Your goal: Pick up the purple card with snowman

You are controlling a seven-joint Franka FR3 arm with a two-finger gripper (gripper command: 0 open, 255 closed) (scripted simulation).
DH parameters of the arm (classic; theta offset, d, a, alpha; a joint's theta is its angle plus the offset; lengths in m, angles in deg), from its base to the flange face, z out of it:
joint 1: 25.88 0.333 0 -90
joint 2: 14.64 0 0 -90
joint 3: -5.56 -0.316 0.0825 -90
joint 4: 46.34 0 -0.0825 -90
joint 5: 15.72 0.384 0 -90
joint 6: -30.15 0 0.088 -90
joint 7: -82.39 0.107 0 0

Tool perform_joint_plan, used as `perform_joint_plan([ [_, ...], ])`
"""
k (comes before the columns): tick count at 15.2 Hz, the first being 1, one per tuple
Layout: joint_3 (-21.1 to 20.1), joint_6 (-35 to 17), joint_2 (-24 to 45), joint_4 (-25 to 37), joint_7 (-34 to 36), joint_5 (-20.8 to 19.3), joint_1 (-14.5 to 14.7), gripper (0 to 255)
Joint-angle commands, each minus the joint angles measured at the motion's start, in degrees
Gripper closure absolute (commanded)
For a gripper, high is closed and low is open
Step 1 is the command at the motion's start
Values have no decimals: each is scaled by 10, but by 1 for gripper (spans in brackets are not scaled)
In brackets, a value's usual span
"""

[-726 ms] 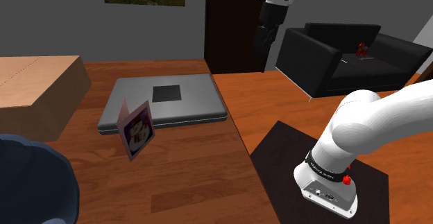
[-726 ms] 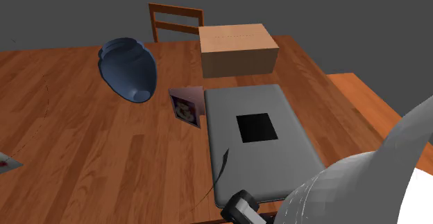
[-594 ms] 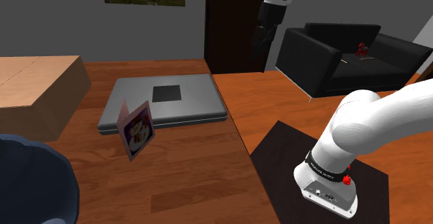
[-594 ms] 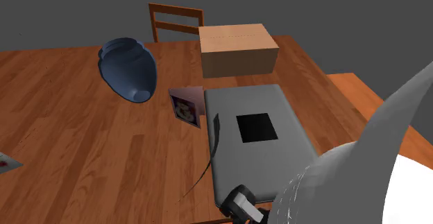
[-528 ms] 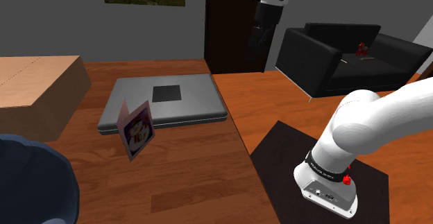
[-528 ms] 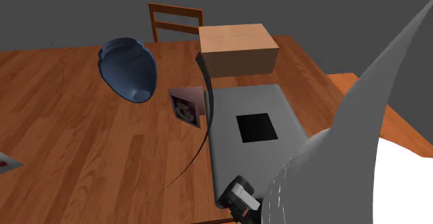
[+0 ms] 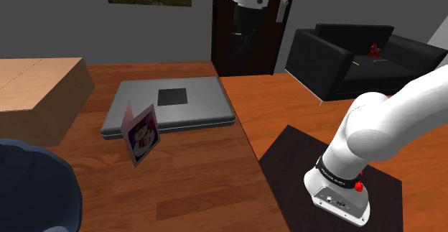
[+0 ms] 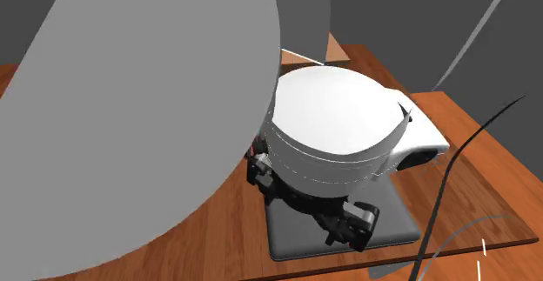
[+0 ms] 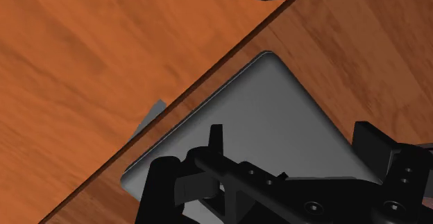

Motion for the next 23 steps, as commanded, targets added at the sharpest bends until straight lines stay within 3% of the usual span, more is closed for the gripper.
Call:
perform_joint_plan([
  [1, -23, -17, 33, 18, 15, 4, 10, 0],
  [12, -129, -48, 213, 163, 91, -31, 52, 0],
  [18, -177, -43, 328, 268, 142, -86, 85, 0],
  [23, -204, -21, 434, 375, 183, -145, 131, 0],
])
